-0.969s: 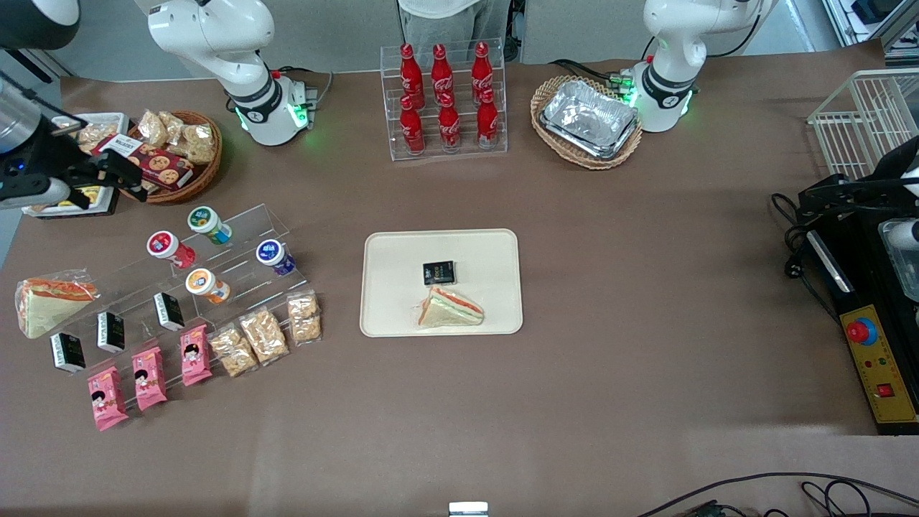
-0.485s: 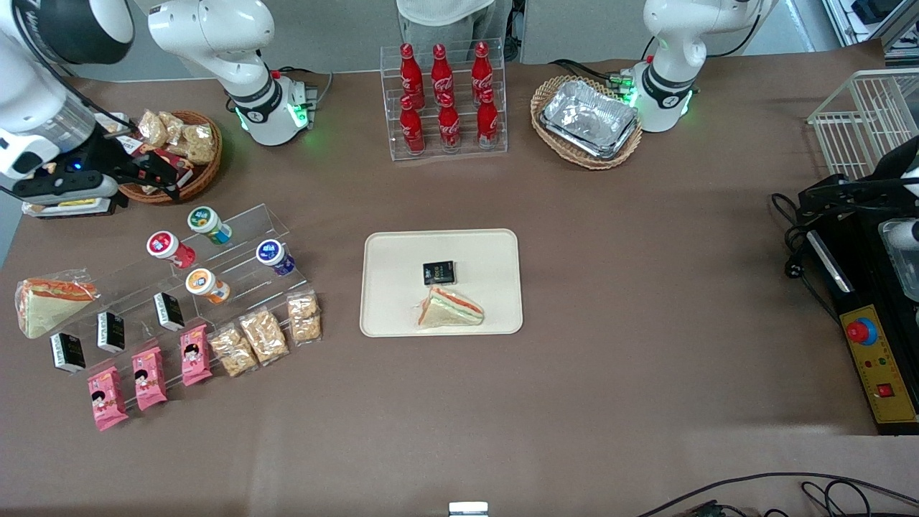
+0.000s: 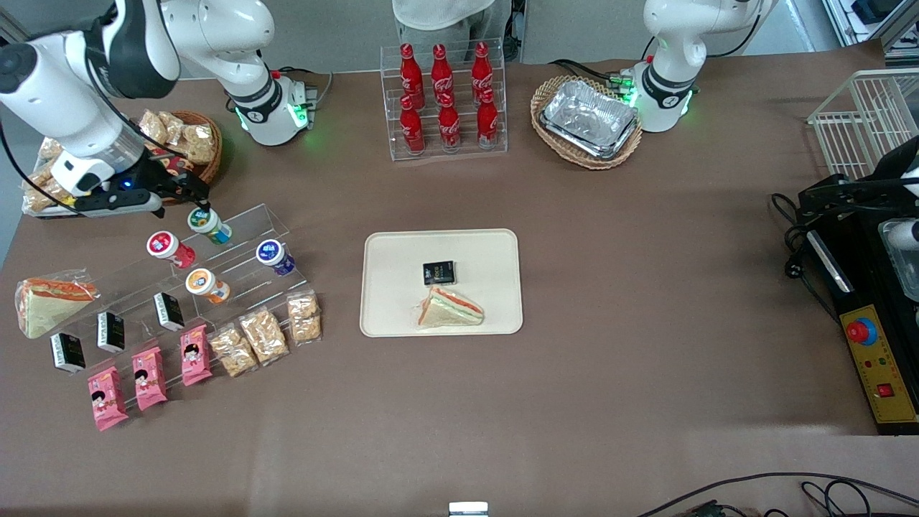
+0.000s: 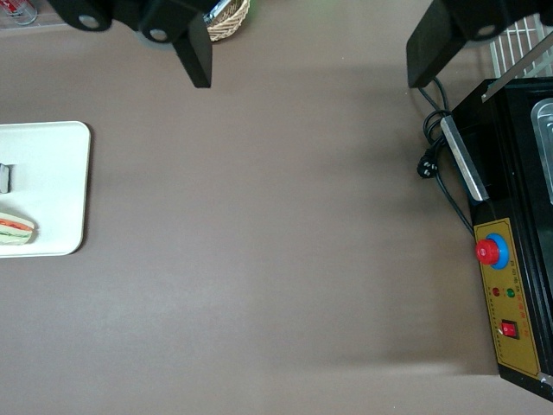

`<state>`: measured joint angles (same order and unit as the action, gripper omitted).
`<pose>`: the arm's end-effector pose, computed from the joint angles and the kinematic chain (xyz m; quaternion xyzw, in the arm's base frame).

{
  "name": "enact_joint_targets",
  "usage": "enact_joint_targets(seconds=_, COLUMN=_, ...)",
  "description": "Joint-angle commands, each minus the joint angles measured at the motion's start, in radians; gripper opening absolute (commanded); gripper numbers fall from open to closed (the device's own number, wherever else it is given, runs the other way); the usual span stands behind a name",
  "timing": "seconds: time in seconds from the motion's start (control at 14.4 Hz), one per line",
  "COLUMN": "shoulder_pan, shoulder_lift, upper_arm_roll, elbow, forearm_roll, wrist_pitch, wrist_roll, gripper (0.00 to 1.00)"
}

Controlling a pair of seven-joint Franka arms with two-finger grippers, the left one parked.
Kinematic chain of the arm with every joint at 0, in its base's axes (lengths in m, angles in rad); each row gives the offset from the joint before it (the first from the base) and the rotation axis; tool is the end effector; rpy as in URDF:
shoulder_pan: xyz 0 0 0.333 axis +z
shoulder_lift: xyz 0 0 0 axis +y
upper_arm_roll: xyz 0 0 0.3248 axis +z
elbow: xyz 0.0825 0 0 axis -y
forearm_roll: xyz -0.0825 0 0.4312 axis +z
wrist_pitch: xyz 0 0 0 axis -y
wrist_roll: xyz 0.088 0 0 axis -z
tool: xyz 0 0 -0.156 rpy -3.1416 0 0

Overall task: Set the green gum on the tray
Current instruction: 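Close the right gripper on the green-lidded bottle and lift it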

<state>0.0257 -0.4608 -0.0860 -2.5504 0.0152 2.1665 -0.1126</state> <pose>0.4440 -0.0230 0.3690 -0.9986 -0.0258 -0.0396 0.0224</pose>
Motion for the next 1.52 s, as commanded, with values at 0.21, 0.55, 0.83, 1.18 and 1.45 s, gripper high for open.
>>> enact_joint_targets(seconds=0.21, shoulder_pan=-0.016, shoulder_lift=-0.053, upper_arm_roll=-0.001, elbow=-0.185, forearm_roll=0.008, wrist_pitch=0.177, wrist_roll=-0.012, gripper=1.00)
enact_joint_targets(seconds=0.55, shoulder_pan=-0.015, shoulder_lift=-0.044, upper_arm_roll=0.000, elbow=-0.232, forearm_roll=0.008, wrist_pitch=0.248, wrist_roll=-0.001, gripper=1.00)
enact_joint_targets(seconds=0.83, shoulder_pan=-0.013, shoulder_lift=-0.022, upper_arm_roll=0.000, elbow=-0.225, forearm_roll=0.009, wrist_pitch=0.251, wrist_roll=0.022, gripper=0.50)
enact_joint_targets(seconds=1.18, shoulder_pan=-0.012, shoulder_lift=-0.006, upper_arm_roll=0.000, elbow=-0.209, forearm_roll=0.009, wrist_pitch=0.251, wrist_roll=0.040, gripper=0.26)
enact_joint_targets(seconds=1.45, shoulder_pan=-0.013, shoulder_lift=-0.006, upper_arm_roll=0.000, elbow=-0.200, forearm_roll=0.011, wrist_pitch=0.243, wrist_roll=0.042, gripper=0.18)
